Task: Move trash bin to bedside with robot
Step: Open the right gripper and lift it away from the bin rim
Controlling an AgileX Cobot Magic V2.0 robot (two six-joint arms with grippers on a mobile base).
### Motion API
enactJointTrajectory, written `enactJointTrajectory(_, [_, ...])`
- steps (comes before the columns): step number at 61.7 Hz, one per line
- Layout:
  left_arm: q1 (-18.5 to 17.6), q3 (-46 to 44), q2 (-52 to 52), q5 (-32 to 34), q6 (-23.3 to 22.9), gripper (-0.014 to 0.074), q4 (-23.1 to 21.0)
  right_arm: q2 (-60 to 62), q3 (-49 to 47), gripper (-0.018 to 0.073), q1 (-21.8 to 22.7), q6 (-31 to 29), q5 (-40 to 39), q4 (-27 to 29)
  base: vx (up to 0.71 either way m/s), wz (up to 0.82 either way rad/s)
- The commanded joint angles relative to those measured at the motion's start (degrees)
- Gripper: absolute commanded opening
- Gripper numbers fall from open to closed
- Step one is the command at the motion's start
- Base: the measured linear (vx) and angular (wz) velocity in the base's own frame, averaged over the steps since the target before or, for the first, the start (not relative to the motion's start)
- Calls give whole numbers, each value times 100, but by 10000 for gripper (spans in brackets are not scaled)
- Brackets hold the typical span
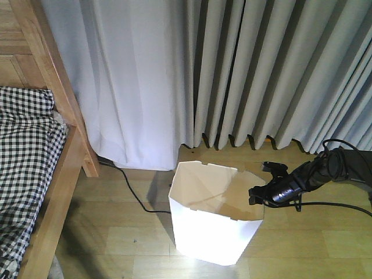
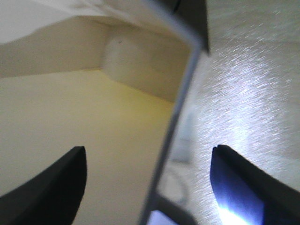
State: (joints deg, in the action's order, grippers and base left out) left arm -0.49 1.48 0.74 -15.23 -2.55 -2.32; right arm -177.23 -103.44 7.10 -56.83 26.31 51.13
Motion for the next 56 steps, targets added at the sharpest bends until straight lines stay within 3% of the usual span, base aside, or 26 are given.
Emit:
enactJointTrajectory(1, [-36,107,81,396,-32,-6,-25,420,-114,539,19,-133,410,38,0,0])
enactJointTrajectory(9, [-36,107,81,396,-32,-6,-25,672,-29,539,25,-140,572,-46,0,0])
enactJointTrajectory(19, [-36,107,81,396,-32,-6,-25,1517,1148,539,20,-391,-482,455,0,0])
enactJointTrajectory(25, [-36,107,81,396,-32,-6,-25,2101,1998,539,20,-1051,-1042,926,0,0])
enactJointTrajectory(34, [-36,107,81,396,-32,-6,-25,2939,2918,539,20,-2100,-850,1191,0,0])
enactJointTrajectory(56, [-36,107,81,396,-32,-6,-25,5968,4558,539,20,-2171,-1012,1109,0,0])
